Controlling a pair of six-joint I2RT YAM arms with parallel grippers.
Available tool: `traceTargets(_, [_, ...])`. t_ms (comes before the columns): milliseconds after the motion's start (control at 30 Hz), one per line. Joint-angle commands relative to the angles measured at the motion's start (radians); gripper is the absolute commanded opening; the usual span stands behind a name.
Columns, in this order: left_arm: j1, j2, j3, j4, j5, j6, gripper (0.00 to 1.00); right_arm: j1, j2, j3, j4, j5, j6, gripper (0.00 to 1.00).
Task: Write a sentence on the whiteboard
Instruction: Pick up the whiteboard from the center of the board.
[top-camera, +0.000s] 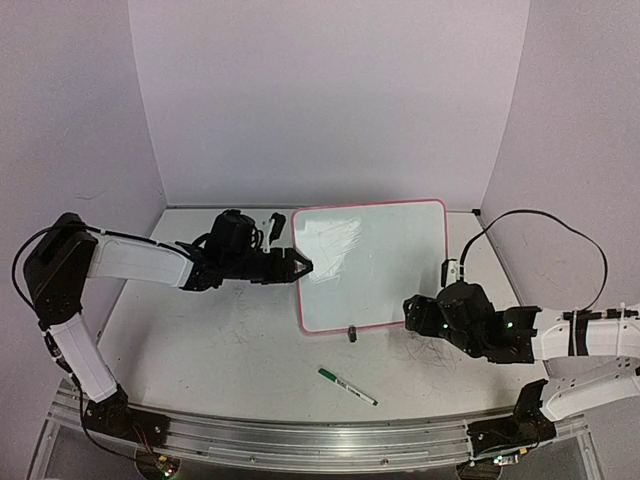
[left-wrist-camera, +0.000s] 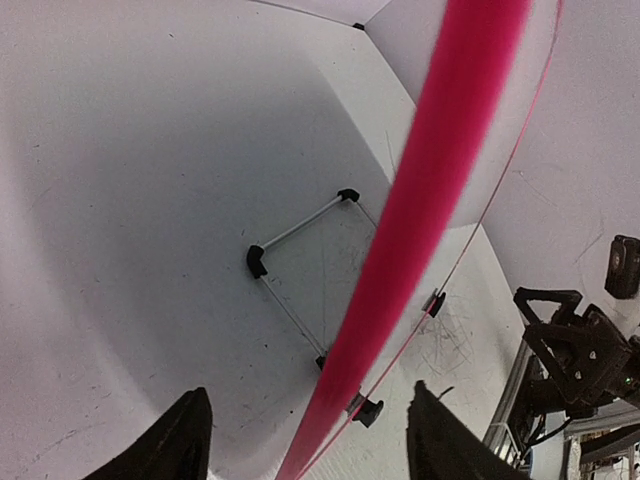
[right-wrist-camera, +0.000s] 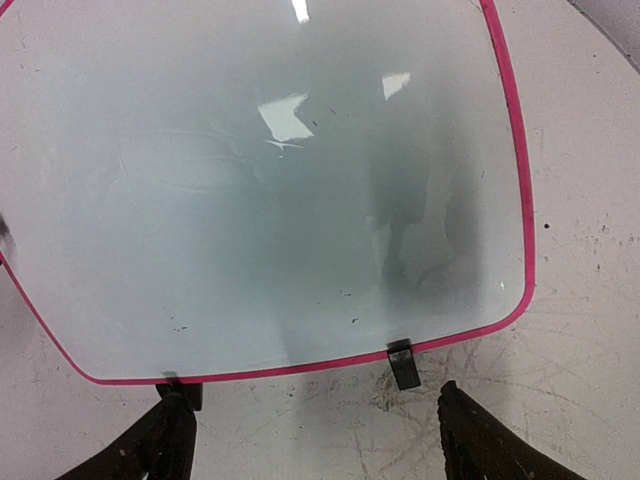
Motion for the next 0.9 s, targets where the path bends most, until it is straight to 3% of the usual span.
traceTargets(0, [-0.035, 0.067, 0.117, 0.049, 0.008, 0.016, 0.58, 0.018, -0.004, 0.034, -0.031, 0.005, -0.020, 0.84])
traceTargets(167, [-0.054, 0.131, 0.175, 0.049, 0.001, 0.015, 0.44, 0.039, 0.018, 0.044, -0.033, 0.010, -0.021, 0.84])
traceTargets(400, [-0.080, 0.197, 0.226, 0.050, 0.015, 0.016, 0.34, 0.070, 0.063, 0.061, -0.032, 0.023, -0.010, 0.84])
traceTargets(867, [-0.115, 0.266, 0.231, 0.072, 0.000, -0.009, 0.28, 0.108, 0.161, 0.095, -0.002, -0.010, -0.034, 0.86])
